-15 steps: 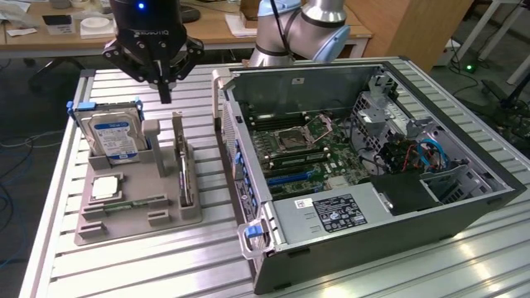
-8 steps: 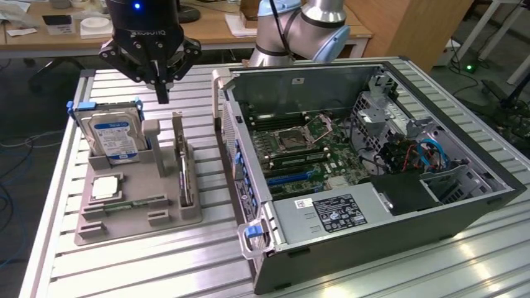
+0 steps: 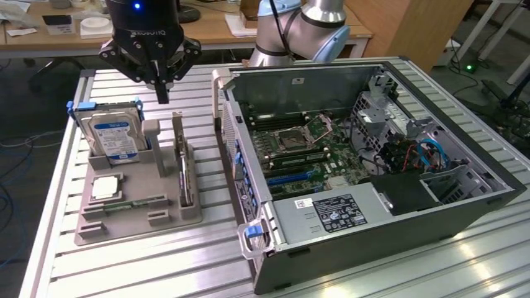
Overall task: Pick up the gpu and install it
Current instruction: 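Pick up the gpu and move the gpu toward the slot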
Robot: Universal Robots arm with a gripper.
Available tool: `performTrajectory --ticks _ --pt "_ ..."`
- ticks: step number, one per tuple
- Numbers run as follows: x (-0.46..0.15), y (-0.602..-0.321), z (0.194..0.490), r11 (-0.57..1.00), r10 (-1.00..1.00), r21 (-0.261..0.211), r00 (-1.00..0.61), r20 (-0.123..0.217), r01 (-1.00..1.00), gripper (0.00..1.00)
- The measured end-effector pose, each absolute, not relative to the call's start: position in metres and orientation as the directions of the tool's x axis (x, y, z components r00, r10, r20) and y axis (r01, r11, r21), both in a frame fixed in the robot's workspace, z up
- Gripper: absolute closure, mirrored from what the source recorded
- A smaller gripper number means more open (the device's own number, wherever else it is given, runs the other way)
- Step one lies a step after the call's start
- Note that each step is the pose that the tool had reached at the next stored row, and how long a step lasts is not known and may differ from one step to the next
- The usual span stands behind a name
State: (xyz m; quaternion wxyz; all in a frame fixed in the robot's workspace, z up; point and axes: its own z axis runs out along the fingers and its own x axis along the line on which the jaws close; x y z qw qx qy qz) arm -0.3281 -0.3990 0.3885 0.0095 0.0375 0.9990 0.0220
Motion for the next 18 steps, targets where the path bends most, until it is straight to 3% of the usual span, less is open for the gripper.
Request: performTrajectory --ticks 5,8,9,11,18 --pt "-0.3281 -0.3990 0.3885 0.996 0.075 0.045 -0.997 -0.017 0.074 0.83" --pt "-0.3281 -0.3990 0.3885 0.996 0.075 0.045 -0.997 -0.017 0.074 0.65" --pt "-0.3281 -0.3990 0.3885 0.996 0.075 0.045 -0.997 -0.017 0.074 0.65" --pt "-0.3281 -0.3990 0.3885 0.996 0.075 0.045 -0.997 -0.017 0.074 0.53" --pt "-0.3290 -0.4010 0.3875 0.998 0.055 0.045 -0.998 -0.017 0.054 0.35"
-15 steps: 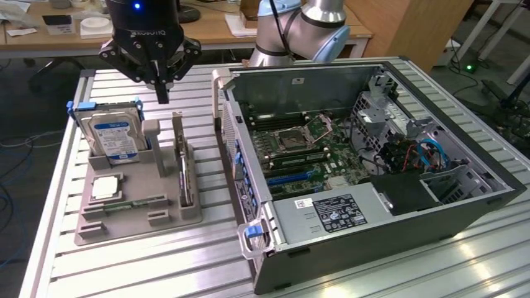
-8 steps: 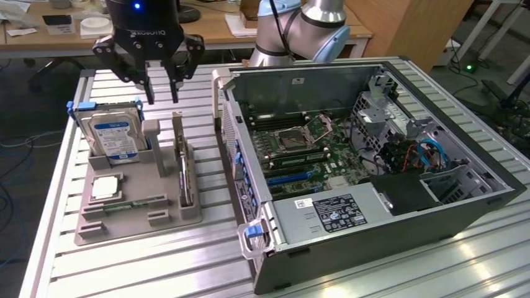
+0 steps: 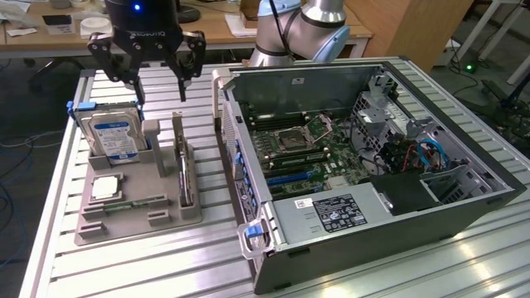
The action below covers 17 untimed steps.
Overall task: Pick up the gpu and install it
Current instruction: 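Pick up the gpu and move the gpu toward the slot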
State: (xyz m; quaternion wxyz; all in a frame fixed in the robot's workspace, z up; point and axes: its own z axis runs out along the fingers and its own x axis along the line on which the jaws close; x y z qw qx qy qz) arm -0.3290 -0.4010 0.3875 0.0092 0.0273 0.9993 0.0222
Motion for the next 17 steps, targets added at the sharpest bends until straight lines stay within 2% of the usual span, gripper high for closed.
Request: performTrajectory --ticks 17 --pt "-0.329 -0.408 0.377 0.999 0.026 0.045 -1.000 -0.017 0.026 0.35"
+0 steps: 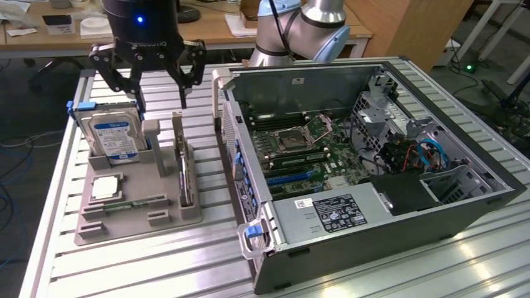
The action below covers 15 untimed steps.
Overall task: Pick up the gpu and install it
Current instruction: 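Pick up the gpu and move the gpu toward the slot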
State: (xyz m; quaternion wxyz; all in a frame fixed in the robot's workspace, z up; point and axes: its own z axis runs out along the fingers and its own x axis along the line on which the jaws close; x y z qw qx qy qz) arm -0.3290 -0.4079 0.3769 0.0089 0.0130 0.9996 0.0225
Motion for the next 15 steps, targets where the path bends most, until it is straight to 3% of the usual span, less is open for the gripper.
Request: performTrajectory --ticks 15 --pt "-0.329 -0.408 0.358 0.999 0.023 0.045 -1.000 -0.017 0.022 0.35"
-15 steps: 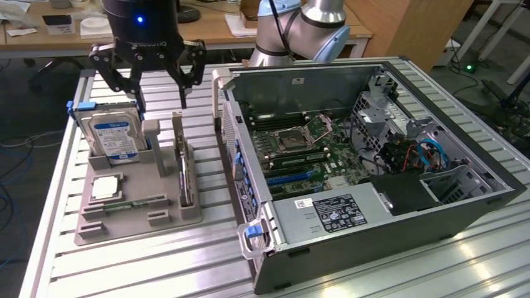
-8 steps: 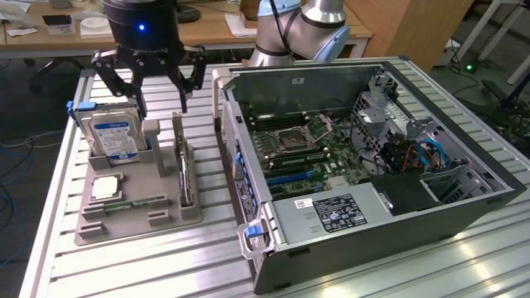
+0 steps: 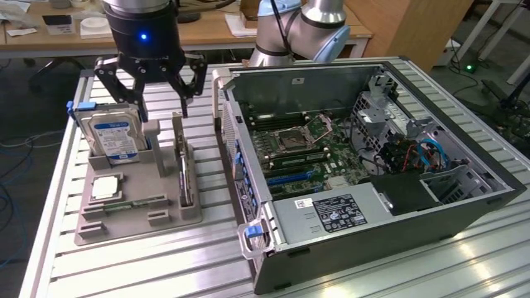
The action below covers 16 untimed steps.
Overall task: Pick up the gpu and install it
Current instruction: 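Pick up the gpu and move the gpu toward the slot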
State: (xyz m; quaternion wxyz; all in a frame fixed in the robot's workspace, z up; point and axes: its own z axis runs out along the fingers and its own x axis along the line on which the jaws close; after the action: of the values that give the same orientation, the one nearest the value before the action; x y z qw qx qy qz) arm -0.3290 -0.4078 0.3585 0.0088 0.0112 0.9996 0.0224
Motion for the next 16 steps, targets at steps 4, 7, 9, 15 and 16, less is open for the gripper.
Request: performTrajectory --ticks 4,7,9,15,16 --pt "-0.327 -0.408 0.355 0.999 0.023 0.045 -1.000 -0.017 0.022 0.35" --pt "-0.326 -0.408 0.353 0.999 0.023 0.045 -1.000 -0.017 0.022 0.35" --pt "-0.325 -0.408 0.351 0.999 0.023 0.045 -1.000 -0.017 0.022 0.35" --pt "-0.325 -0.408 0.346 0.999 0.023 0.045 -1.000 -0.017 0.022 0.35" --pt "-0.325 -0.408 0.345 0.999 0.023 0.045 -1.000 -0.017 0.022 0.35"
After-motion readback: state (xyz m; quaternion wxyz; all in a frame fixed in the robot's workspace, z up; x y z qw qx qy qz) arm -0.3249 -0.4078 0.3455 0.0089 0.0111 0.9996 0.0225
